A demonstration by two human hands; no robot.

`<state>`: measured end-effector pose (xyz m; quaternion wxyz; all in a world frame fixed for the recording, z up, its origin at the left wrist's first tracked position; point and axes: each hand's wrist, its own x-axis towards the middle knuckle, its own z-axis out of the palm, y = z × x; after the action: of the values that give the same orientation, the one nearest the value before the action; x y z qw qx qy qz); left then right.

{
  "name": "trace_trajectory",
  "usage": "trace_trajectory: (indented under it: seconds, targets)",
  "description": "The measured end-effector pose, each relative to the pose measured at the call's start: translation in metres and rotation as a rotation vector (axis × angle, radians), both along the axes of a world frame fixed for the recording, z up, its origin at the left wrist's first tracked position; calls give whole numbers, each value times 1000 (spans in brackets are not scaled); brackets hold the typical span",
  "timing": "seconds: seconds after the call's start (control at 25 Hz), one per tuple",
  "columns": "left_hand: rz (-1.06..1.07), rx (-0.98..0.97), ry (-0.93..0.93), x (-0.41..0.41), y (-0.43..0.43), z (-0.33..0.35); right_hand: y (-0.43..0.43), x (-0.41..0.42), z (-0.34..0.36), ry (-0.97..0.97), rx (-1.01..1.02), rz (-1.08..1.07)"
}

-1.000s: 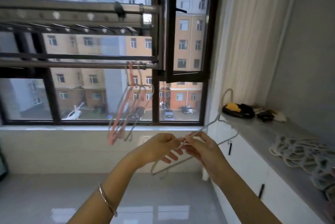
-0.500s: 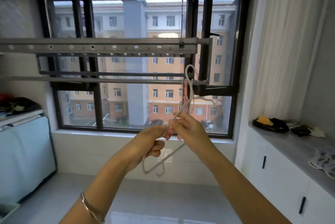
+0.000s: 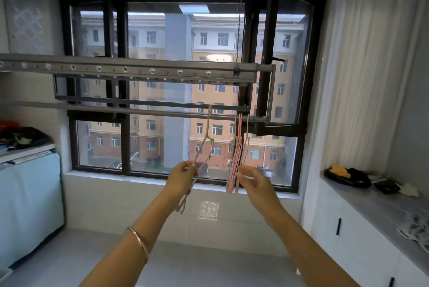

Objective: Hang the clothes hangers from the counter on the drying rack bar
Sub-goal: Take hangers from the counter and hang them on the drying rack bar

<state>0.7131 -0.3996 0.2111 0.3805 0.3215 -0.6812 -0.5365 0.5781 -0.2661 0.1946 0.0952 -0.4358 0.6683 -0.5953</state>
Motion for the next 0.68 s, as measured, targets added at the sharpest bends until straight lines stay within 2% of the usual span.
trace_trajectory:
  seconds: [0.4,0.68]
  targets:
    - [26,8,92,-109,-33,-17,-36,-111,-4,86,118,17]
    - [19,-3,172,-147,-63,-13,-62,-138,-17,53,110,22]
